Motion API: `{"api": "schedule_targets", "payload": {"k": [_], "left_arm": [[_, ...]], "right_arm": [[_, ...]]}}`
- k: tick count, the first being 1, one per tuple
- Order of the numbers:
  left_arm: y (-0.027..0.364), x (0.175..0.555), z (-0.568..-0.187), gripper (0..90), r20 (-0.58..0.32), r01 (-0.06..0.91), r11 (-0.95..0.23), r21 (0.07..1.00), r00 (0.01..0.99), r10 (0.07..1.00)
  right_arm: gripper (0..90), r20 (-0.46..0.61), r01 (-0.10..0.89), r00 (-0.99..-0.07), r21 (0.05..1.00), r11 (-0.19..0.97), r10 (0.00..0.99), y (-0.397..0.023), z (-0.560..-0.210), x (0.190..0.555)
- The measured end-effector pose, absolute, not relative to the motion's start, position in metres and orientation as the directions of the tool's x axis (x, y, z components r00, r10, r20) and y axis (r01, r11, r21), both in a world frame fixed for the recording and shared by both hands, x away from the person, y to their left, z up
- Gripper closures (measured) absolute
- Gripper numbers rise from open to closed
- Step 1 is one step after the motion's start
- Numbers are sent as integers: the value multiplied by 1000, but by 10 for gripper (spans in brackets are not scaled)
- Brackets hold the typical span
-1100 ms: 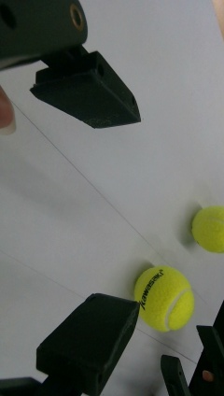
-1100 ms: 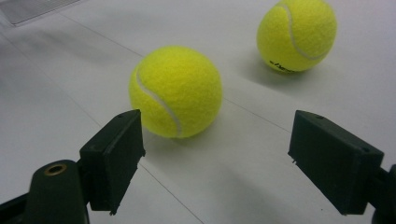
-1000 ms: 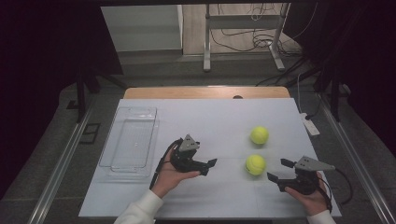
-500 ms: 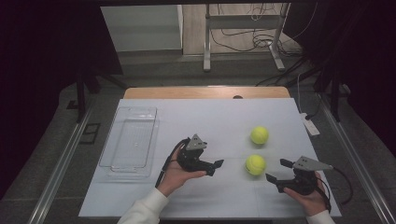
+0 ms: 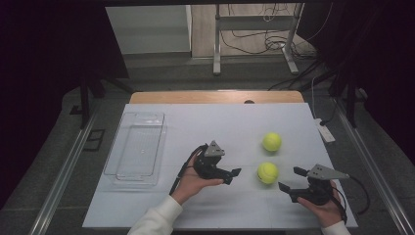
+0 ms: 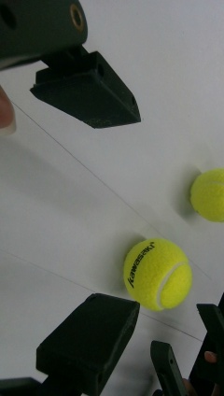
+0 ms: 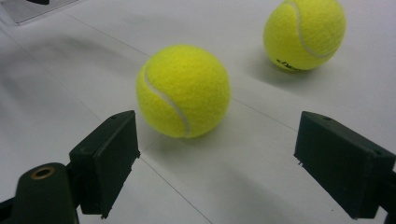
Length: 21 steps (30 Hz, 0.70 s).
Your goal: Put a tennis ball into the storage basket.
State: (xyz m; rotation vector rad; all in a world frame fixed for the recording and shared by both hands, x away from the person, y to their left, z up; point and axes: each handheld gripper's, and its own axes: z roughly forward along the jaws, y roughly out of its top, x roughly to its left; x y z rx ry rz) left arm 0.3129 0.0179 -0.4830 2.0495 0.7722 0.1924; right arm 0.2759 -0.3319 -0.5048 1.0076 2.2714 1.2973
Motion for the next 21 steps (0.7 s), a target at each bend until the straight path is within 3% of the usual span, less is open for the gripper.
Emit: {"api": "schedule_targets", "payload": {"k": [21], "left_arm": [[-10,328,-482,114,-168,445,-393,805,806,568]], "right_arm": [[139,57,407,-695,853,326,717,-334,-504,274]]}}
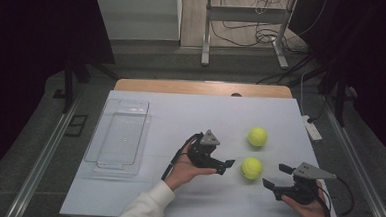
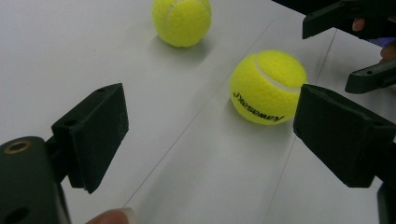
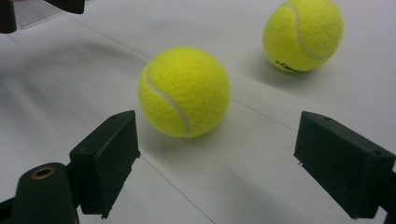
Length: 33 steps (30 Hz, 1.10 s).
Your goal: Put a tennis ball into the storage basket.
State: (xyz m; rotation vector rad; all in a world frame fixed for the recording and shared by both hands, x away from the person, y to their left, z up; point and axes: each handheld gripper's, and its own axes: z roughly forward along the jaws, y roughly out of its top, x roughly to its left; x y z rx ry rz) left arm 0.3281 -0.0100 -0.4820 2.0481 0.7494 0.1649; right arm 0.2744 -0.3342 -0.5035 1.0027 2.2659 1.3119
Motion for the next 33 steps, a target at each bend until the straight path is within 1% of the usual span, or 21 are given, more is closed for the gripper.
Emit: {"api": "schedule_targets", "payload": {"k": [33], "left_arm": [[-40,340,-478,116,-173,443,-418,793,822,543]], "right_arm": [[141,59,411,-690,853,323,722,-335,-504,274]]}}
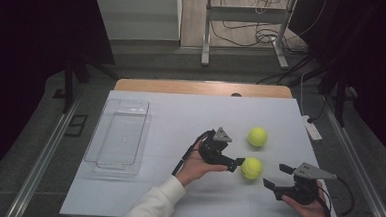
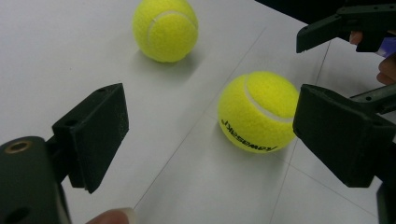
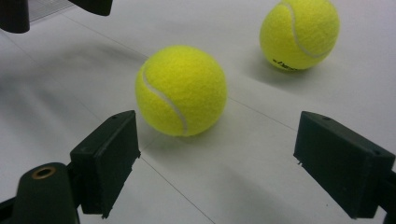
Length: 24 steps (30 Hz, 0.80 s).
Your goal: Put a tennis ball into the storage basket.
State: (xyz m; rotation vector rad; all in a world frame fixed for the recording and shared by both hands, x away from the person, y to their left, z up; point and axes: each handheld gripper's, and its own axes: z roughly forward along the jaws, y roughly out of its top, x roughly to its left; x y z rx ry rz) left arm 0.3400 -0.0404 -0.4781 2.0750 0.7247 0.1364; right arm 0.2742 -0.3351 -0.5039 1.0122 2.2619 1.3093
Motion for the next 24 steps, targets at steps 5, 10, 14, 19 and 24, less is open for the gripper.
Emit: {"api": "schedule_targets", "payload": {"k": [5,10,14,19,24], "left_arm": [[-44,341,-480,115,-172,444,-426,788,823,541],[-49,343,-481,115,-176,445,-428,786,826,536],[-54,344,-482,115,-182,447,-431,784,829,529],[-58,346,-483,114,-210,460,-425,780,831,514],[-63,347,-487,114,-224,467,-428,773,834,505]], "right_arm": [[141,59,412,-689,852,323,722,-335,-504,274],[141,59,410,-691,853,324,721,-335,-504,274],[141,58,410,-692,852,325,720,-335,-504,274],[141,57,409,-691,853,325,720,-335,-504,274],[141,55,410,-689,852,326,723,-336,-504,274]]}}
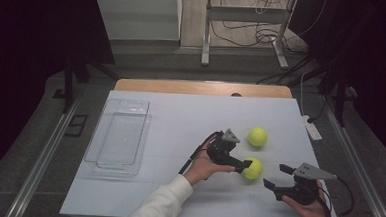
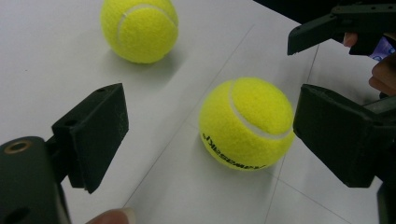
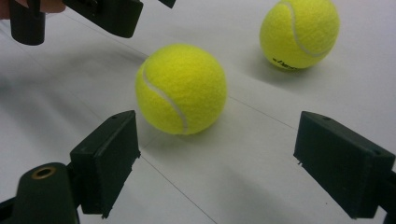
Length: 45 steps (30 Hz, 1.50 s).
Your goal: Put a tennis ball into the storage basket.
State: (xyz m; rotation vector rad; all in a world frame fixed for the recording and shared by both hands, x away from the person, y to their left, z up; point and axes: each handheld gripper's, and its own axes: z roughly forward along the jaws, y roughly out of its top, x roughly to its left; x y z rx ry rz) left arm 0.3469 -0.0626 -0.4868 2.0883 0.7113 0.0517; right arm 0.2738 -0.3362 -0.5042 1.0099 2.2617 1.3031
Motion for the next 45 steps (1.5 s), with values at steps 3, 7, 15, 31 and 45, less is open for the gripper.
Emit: {"api": "schedule_targets", "payload": {"k": [3,7,15,31,45], "left_arm": [[-64,348,-489,113,-221,462,-444,768,841,493],[-67,348,-491,113,-224,462,-453,762,845,485],[-76,347,-494,111,-241,465,-464,754,853,464],[-97,347,-504,114,-250,465,-505,727,865,436],[-105,346,-511,253,-238,455,-548,702,875,423]], "right_arm": [[140,57,410,-689,852,324,722,-337,-504,274],[140,58,412,-689,851,325,723,-337,-505,274],[140,53,415,-690,847,334,722,-337,-505,273],[140,45,410,-697,844,346,716,-336,-506,272],[139,46,411,-699,843,348,713,-337,-506,272]]}}
